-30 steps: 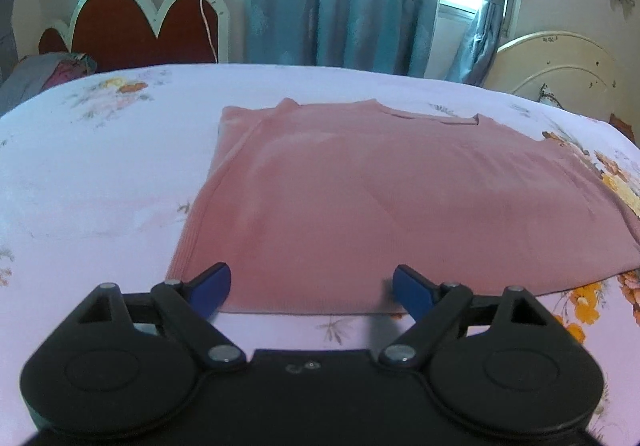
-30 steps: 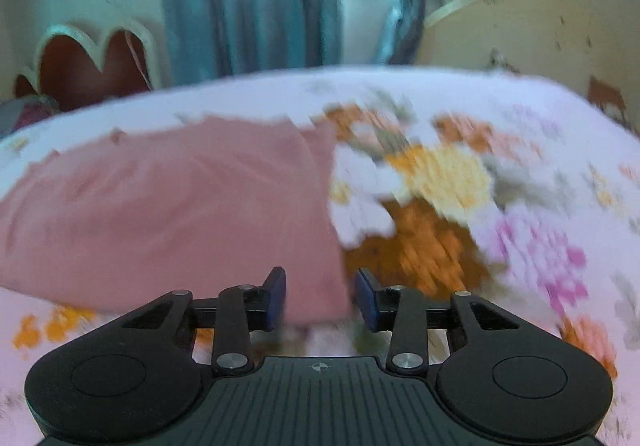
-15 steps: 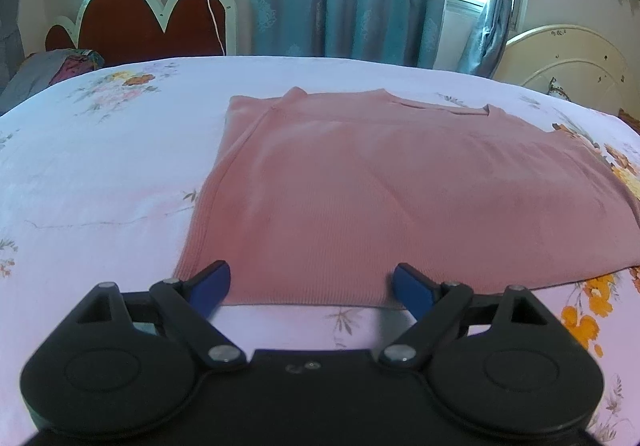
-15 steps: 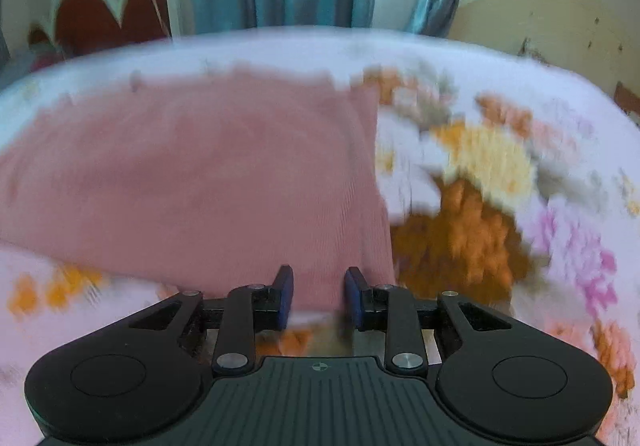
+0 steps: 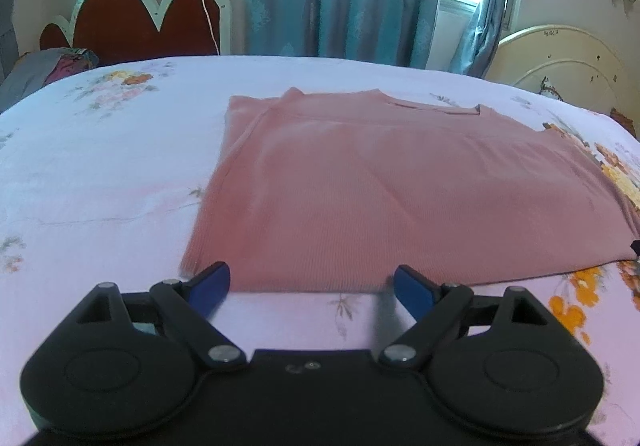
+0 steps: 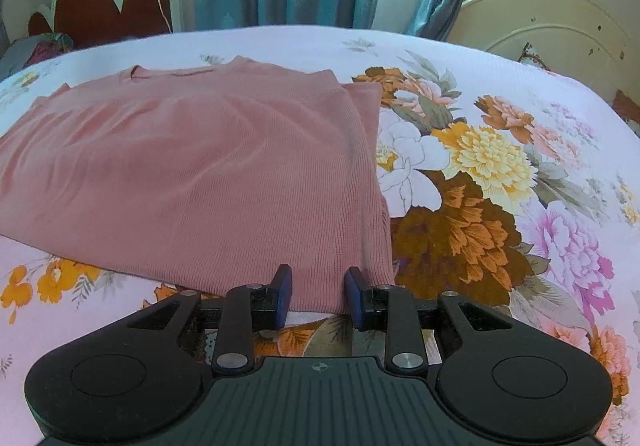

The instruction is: Fold small clothes

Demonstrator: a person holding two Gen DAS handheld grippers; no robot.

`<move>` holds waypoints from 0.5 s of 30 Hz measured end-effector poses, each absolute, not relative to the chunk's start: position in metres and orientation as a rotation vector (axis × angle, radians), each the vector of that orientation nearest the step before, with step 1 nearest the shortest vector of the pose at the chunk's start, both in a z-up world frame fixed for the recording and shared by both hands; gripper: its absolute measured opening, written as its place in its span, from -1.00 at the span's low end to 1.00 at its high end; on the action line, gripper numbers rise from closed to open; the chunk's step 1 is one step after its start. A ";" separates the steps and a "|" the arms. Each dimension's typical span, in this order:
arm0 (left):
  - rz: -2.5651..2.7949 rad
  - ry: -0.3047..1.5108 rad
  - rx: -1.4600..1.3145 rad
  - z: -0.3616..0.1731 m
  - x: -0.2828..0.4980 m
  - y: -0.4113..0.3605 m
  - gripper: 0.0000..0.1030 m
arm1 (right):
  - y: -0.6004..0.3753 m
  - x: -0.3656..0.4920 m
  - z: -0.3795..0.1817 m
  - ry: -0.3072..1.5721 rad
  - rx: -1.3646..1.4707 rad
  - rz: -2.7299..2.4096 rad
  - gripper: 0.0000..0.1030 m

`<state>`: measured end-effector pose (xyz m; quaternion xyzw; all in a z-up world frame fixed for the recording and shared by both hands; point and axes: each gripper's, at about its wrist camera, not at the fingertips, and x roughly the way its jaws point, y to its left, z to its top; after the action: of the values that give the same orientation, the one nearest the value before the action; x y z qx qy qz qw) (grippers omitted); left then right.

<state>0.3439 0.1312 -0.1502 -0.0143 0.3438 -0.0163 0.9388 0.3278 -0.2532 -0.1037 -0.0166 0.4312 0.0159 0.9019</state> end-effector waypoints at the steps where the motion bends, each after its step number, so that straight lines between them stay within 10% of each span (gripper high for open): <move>1: -0.028 0.684 -0.052 -0.146 0.336 0.133 0.73 | -0.254 0.325 -0.096 0.872 -0.010 0.023 -0.44; 5: -0.074 0.700 -0.337 -0.147 0.321 0.151 0.05 | -0.256 0.317 -0.076 0.813 0.119 0.073 -0.44; 9: -0.041 0.668 -0.584 -0.166 0.330 0.160 0.30 | -0.239 0.316 -0.062 0.740 0.177 0.175 -0.51; 10: -0.035 0.643 -0.656 -0.170 0.334 0.163 0.36 | -0.234 0.319 -0.059 0.731 0.183 0.193 -1.00; 15: 0.025 0.561 -0.803 -0.181 0.366 0.177 0.28 | -0.208 0.347 -0.059 0.739 0.218 0.235 -1.00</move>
<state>0.3657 0.1766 -0.1808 -0.3854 0.2695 0.0119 0.8824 0.3473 -0.2081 -0.0590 0.1059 0.3594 0.1143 0.9201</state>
